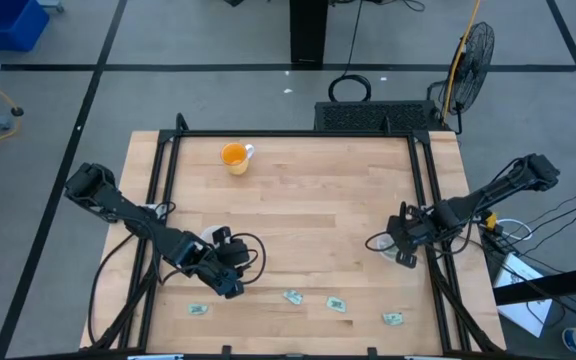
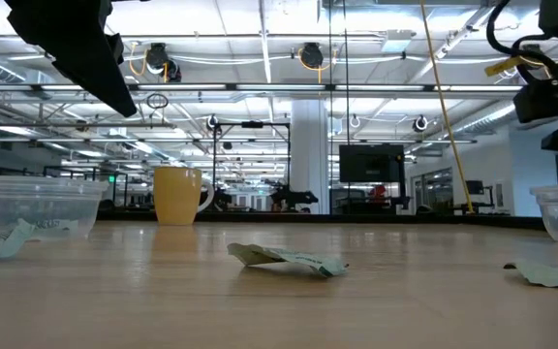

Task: Pick and place items into bin
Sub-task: Put the truvia packet into the right transparent bin, then put the stevia packet into the left transparent bin

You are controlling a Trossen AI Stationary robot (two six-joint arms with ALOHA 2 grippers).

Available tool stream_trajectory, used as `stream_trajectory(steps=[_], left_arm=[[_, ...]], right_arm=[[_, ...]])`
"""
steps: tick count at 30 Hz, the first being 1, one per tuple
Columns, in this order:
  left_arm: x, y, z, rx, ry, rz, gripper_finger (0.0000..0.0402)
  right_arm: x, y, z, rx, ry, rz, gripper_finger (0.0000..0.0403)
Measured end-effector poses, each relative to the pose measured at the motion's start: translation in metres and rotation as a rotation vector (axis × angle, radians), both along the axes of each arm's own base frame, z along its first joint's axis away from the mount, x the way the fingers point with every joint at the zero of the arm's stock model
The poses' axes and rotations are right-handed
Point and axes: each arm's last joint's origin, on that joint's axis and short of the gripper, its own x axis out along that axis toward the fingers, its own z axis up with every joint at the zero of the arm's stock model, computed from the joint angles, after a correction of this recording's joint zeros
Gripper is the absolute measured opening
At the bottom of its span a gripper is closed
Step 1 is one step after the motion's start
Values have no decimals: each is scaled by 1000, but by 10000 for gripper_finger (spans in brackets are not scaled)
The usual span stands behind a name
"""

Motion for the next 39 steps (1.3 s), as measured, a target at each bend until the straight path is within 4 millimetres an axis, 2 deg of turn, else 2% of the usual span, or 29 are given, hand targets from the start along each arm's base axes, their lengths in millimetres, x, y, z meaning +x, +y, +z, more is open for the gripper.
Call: stream_trajectory(steps=[12, 22, 28, 32, 39], left_arm=[[3, -5, -4, -38, -13, 30, 136], [-3, -37, -34, -226, 127, 87, 136], [-8, -49, -49, -190, 181, 68, 136], [-11, -47, -53, -136, 209, 67, 136], [-10, -44, -54, -117, 213, 82, 136]], right_arm=[[11, 5, 6, 51, -154, 58, 85], [18, 8, 27, 125, -430, 144, 85], [26, 12, 45, 123, -674, 268, 84], [33, 15, 56, 100, -816, 337, 84], [39, 18, 61, 19, -900, 442, 84]])
